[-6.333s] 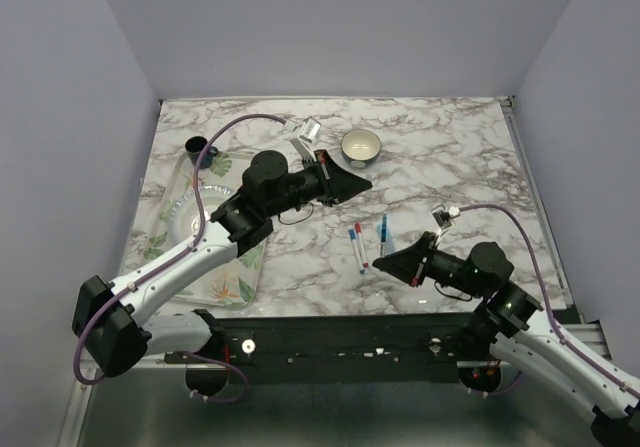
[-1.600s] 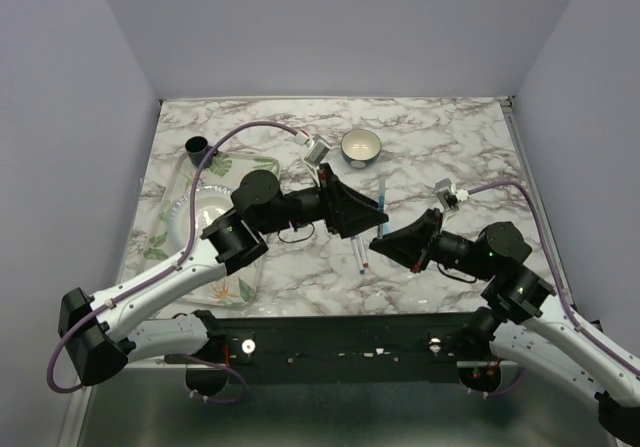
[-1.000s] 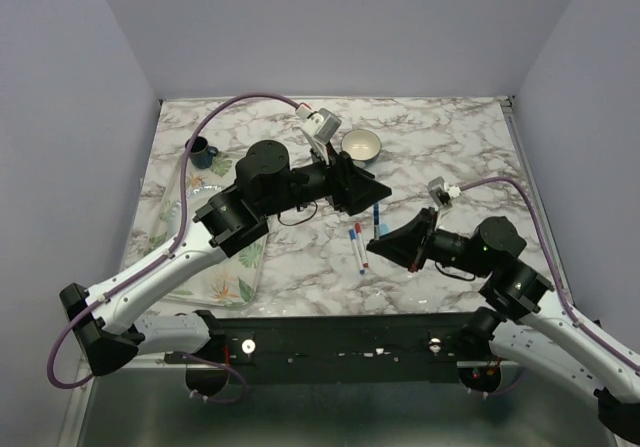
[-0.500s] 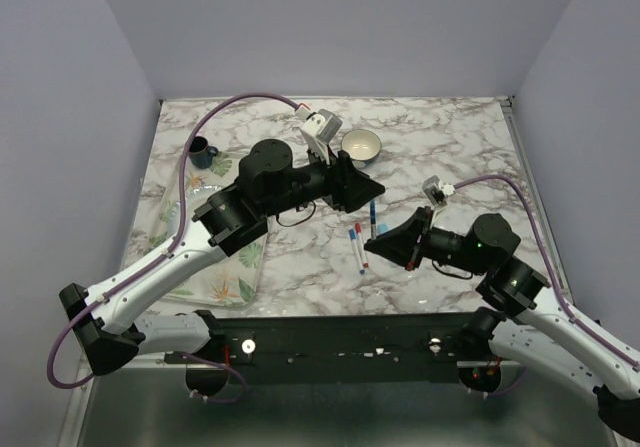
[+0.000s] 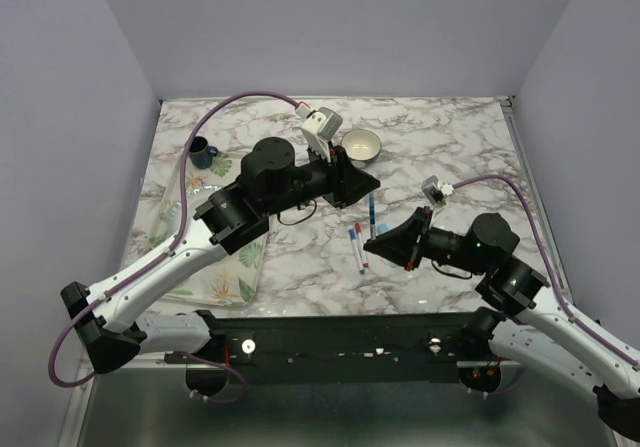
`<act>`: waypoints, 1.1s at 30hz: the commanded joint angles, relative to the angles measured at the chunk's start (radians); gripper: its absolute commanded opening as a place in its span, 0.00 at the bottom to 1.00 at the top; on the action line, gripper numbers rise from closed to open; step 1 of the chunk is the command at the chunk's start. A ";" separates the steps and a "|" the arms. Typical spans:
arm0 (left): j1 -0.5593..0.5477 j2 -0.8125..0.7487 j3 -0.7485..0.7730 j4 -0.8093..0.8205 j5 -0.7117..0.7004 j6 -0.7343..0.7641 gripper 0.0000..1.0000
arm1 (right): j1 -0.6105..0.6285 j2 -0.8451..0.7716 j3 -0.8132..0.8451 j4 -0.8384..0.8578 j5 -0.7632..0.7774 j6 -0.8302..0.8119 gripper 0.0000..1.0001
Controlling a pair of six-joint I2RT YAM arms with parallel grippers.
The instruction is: Insert the pens into the pen caps
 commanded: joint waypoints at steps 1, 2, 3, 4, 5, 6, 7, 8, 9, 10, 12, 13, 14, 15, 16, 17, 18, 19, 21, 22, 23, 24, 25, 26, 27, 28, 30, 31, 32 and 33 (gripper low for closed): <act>0.003 0.024 0.034 -0.018 0.029 -0.019 0.20 | -0.002 0.001 0.031 -0.019 -0.026 0.002 0.01; 0.003 0.025 0.026 -0.020 0.037 -0.027 0.15 | -0.001 0.000 0.033 -0.019 -0.019 0.002 0.01; 0.003 0.025 0.020 -0.015 0.061 -0.035 0.07 | -0.002 -0.005 0.033 -0.019 -0.011 0.002 0.01; 0.003 0.020 0.009 -0.007 0.069 -0.045 0.03 | -0.002 -0.006 0.037 -0.022 0.000 0.000 0.01; 0.003 0.011 -0.040 0.031 0.074 -0.082 0.00 | -0.004 -0.009 0.048 -0.034 0.032 -0.007 0.01; 0.003 -0.018 -0.078 0.072 0.092 -0.119 0.00 | -0.002 -0.016 0.051 -0.032 0.047 -0.013 0.01; 0.003 -0.034 -0.118 0.121 0.101 -0.152 0.00 | -0.002 -0.017 0.054 -0.026 0.060 -0.025 0.01; 0.003 -0.049 -0.187 0.201 0.112 -0.214 0.00 | -0.002 -0.020 0.059 -0.016 0.076 -0.032 0.01; 0.003 -0.067 -0.209 0.229 0.123 -0.237 0.00 | -0.002 -0.020 0.077 -0.014 0.080 -0.038 0.01; 0.003 -0.074 -0.227 0.244 0.138 -0.251 0.00 | -0.002 -0.022 0.088 -0.016 0.087 -0.044 0.01; 0.000 -0.086 -0.255 0.255 0.146 -0.286 0.00 | -0.004 -0.017 0.114 -0.022 0.115 -0.053 0.01; 0.000 -0.089 -0.262 0.255 0.155 -0.297 0.00 | -0.002 -0.013 0.141 -0.028 0.124 -0.061 0.01; 0.001 -0.091 -0.272 0.249 0.155 -0.305 0.00 | -0.001 -0.010 0.154 -0.025 0.142 -0.067 0.01; 0.002 -0.092 -0.278 0.246 0.160 -0.311 0.00 | -0.002 -0.009 0.163 -0.017 0.147 -0.073 0.01; 0.002 -0.094 -0.282 0.246 0.166 -0.327 0.00 | -0.002 -0.006 0.175 -0.009 0.158 -0.087 0.01; 0.000 -0.095 -0.301 0.256 0.175 -0.338 0.00 | -0.002 -0.003 0.180 0.021 0.170 -0.092 0.01; 0.000 -0.094 -0.310 0.267 0.182 -0.351 0.00 | -0.002 0.000 0.184 0.035 0.172 -0.098 0.01; -0.002 -0.091 -0.321 0.276 0.190 -0.369 0.00 | -0.002 0.006 0.192 0.043 0.172 -0.110 0.01; -0.005 -0.087 -0.339 0.283 0.202 -0.381 0.00 | -0.002 0.039 0.240 0.024 0.185 -0.113 0.01; -0.009 -0.084 -0.344 0.284 0.209 -0.380 0.00 | -0.002 0.052 0.258 0.014 0.189 -0.122 0.01; -0.012 -0.084 -0.354 0.277 0.210 -0.380 0.00 | -0.002 0.061 0.285 0.009 0.187 -0.125 0.01; -0.017 -0.086 -0.361 0.273 0.213 -0.384 0.00 | -0.002 0.079 0.298 0.009 0.186 -0.130 0.01; -0.021 -0.087 -0.368 0.275 0.215 -0.387 0.00 | -0.002 0.087 0.309 0.007 0.187 -0.139 0.01; -0.037 -0.089 -0.381 0.278 0.213 -0.392 0.00 | -0.002 0.093 0.322 0.004 0.193 -0.145 0.01; -0.041 -0.091 -0.385 0.275 0.210 -0.392 0.00 | -0.002 0.101 0.341 0.006 0.202 -0.153 0.01; -0.051 -0.092 -0.390 0.273 0.207 -0.394 0.00 | -0.002 0.106 0.350 -0.021 0.211 -0.165 0.01; -0.069 -0.098 -0.399 0.252 0.196 -0.391 0.00 | -0.002 0.106 0.368 -0.023 0.247 -0.176 0.01; -0.074 -0.097 -0.401 0.243 0.193 -0.387 0.00 | -0.002 0.107 0.378 -0.023 0.256 -0.190 0.01; -0.078 -0.097 -0.402 0.218 0.190 -0.384 0.00 | -0.002 0.109 0.385 -0.025 0.268 -0.194 0.01; -0.084 -0.098 -0.405 0.208 0.186 -0.384 0.00 | -0.002 0.115 0.401 -0.029 0.276 -0.202 0.01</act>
